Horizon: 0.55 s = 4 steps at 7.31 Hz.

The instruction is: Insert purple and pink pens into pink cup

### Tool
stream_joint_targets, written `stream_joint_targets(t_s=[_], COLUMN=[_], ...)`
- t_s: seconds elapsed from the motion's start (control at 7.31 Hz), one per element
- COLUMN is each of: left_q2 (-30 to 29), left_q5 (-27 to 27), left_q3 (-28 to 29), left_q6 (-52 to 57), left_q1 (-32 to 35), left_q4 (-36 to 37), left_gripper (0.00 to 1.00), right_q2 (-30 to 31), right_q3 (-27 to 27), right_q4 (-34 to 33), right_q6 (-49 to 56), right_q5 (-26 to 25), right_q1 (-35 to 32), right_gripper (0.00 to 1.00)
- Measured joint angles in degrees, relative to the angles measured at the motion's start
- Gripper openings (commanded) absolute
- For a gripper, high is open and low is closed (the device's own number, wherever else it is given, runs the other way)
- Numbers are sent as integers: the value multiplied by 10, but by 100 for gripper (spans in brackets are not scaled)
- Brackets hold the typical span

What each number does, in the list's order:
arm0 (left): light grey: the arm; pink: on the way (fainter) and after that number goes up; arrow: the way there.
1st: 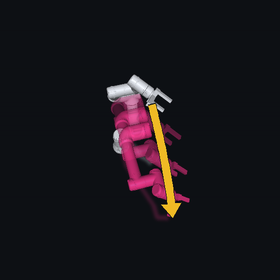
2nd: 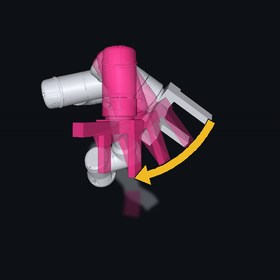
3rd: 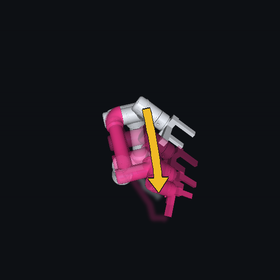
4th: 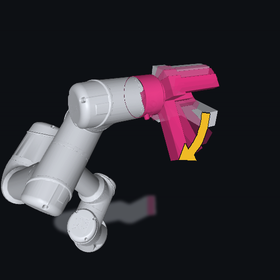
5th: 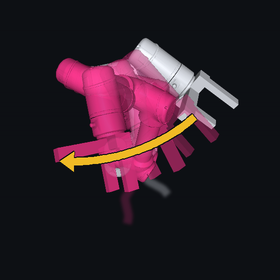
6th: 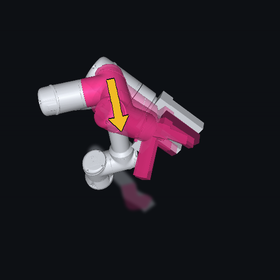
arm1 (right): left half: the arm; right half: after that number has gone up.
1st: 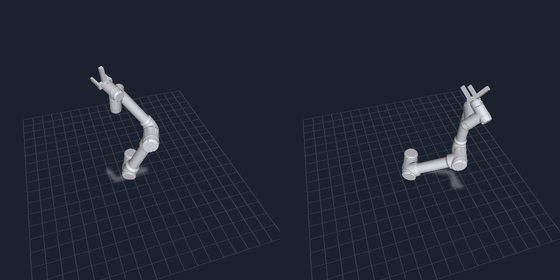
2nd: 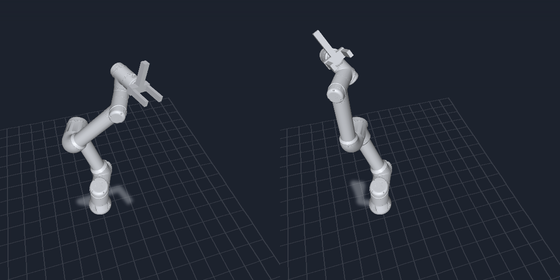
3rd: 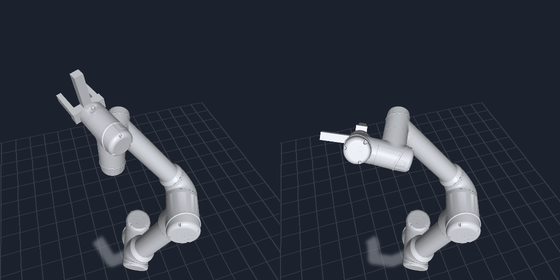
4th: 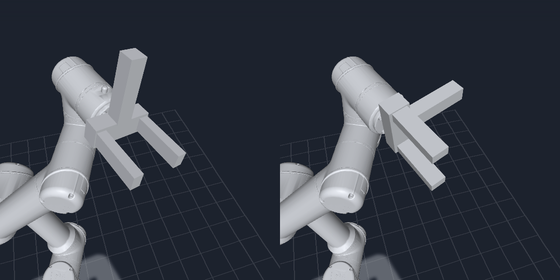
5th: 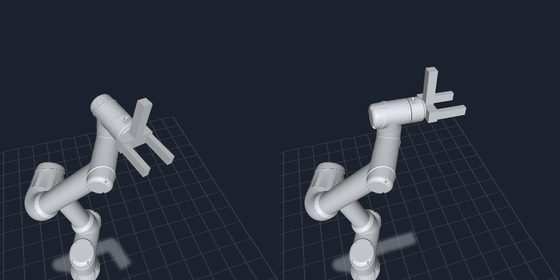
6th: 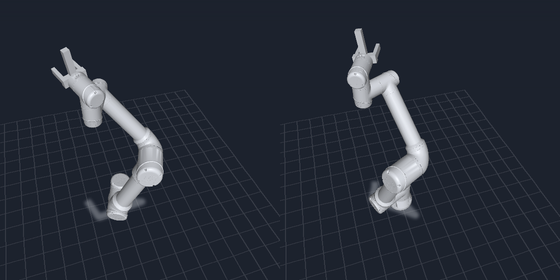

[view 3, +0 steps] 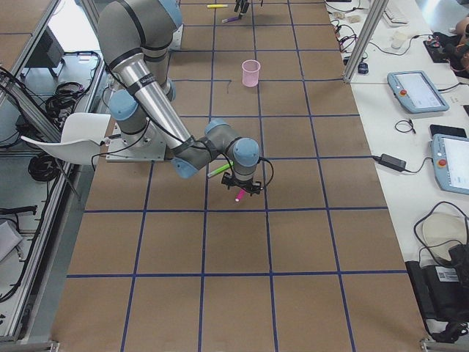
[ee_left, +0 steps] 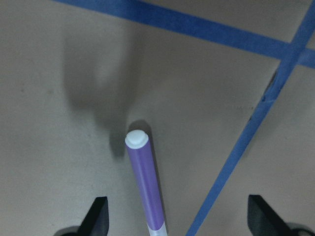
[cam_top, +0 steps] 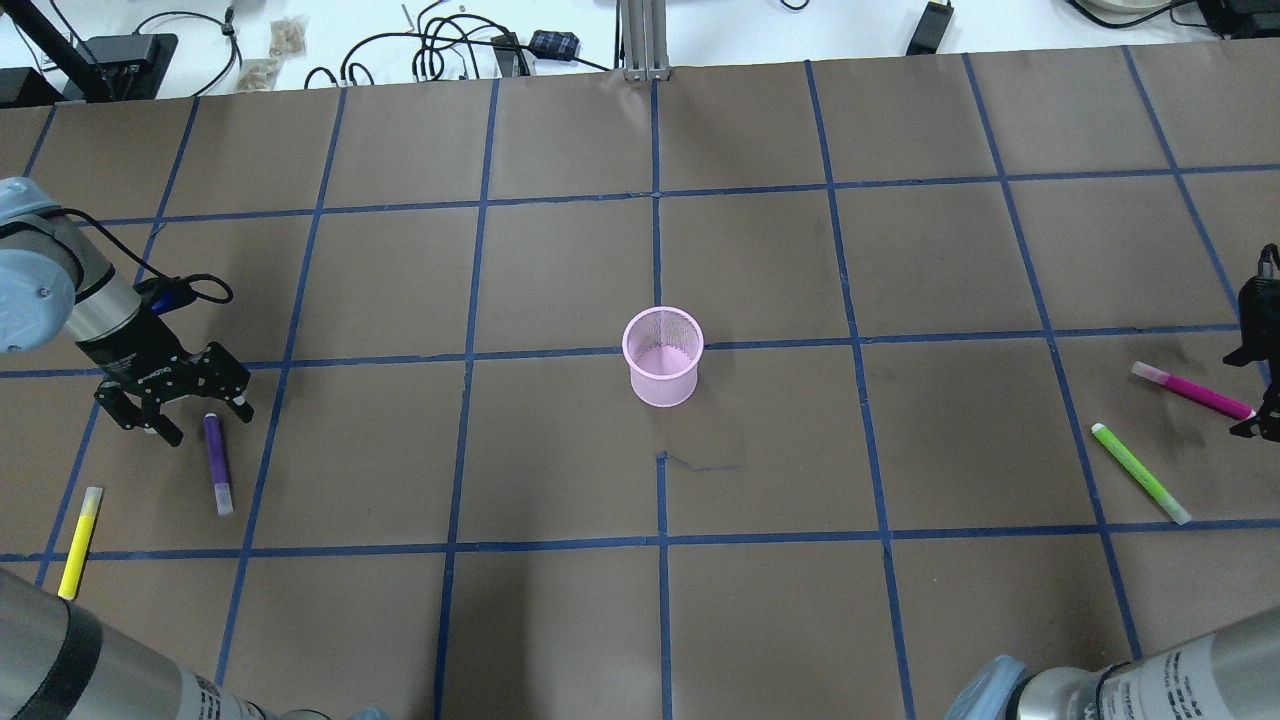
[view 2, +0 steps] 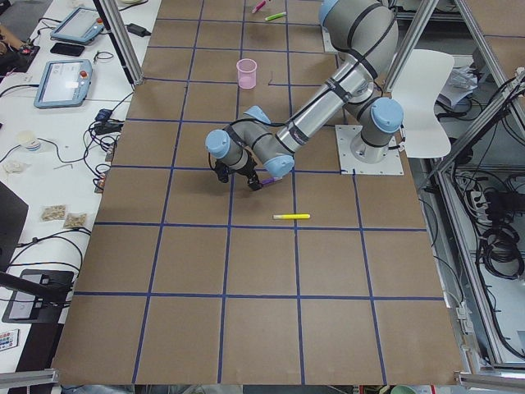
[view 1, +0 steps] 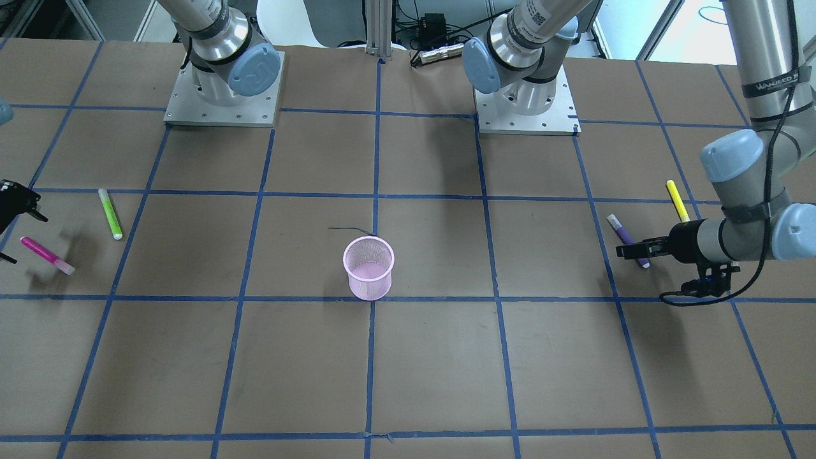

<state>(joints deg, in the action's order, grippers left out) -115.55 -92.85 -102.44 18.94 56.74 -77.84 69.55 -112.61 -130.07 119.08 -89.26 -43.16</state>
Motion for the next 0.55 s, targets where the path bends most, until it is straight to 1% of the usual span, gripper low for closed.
stream_joint_targets(t_s=[0.14, 0.27, 0.41, 0.55], left_q2=[-7, -13, -19, -22], left_q5=[1, 2, 1, 0], left_q3=[1, 4, 7, 8], left_q6=[0, 1, 2, 4], left_q1=[0, 0, 0, 0], left_q4=[1, 4, 11, 18], left_gripper=[92, 92, 92, 90], right_q2=[-4, -9, -17, -25], right_q3=[0, -1, 0, 0], right_q4=[-11, -18, -29, -45], right_q6=[0, 0, -1, -3], right_q5=[-2, -6, -15, -26], right_q1=[0, 0, 0, 0], right_gripper=[94, 88, 84, 74])
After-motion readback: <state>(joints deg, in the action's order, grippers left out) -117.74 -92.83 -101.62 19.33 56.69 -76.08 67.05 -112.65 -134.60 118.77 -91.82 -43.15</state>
